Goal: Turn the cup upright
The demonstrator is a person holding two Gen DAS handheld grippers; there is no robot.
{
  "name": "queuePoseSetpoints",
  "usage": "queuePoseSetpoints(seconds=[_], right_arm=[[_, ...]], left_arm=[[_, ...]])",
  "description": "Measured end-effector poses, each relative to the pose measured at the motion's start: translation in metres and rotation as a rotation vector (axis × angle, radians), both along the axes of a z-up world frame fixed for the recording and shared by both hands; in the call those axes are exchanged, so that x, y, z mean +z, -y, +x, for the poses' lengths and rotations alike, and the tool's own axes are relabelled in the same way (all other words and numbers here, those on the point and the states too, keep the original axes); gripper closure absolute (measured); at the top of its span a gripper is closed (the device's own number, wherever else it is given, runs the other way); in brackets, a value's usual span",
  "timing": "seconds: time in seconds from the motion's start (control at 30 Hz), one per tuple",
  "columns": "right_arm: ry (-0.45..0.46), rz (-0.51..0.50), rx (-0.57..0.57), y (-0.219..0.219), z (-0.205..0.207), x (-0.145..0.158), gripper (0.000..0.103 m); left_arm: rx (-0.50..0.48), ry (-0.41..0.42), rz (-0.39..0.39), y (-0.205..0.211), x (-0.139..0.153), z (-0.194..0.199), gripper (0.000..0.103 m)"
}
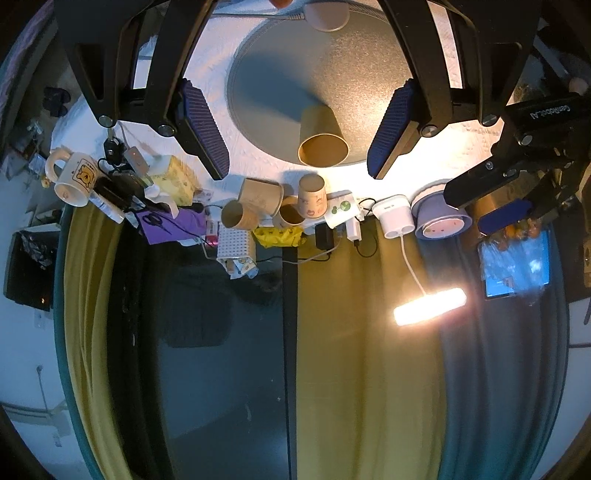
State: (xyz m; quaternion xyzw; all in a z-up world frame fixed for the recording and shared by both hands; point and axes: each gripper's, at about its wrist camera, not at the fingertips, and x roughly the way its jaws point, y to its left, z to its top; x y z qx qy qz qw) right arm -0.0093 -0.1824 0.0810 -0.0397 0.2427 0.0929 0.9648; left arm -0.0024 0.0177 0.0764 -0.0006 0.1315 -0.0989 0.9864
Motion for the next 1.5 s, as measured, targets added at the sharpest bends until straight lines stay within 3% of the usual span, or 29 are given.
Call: queuePoseSetpoints(seconds=[1.5], right_arm=[[-0.007,-0.004,0.005,-0.0010,-0.0017,-0.0049,0.023]], left_arm=[[-0.006,-0.002,0.000,0.0002,0.0005,-0.0010,0.015]])
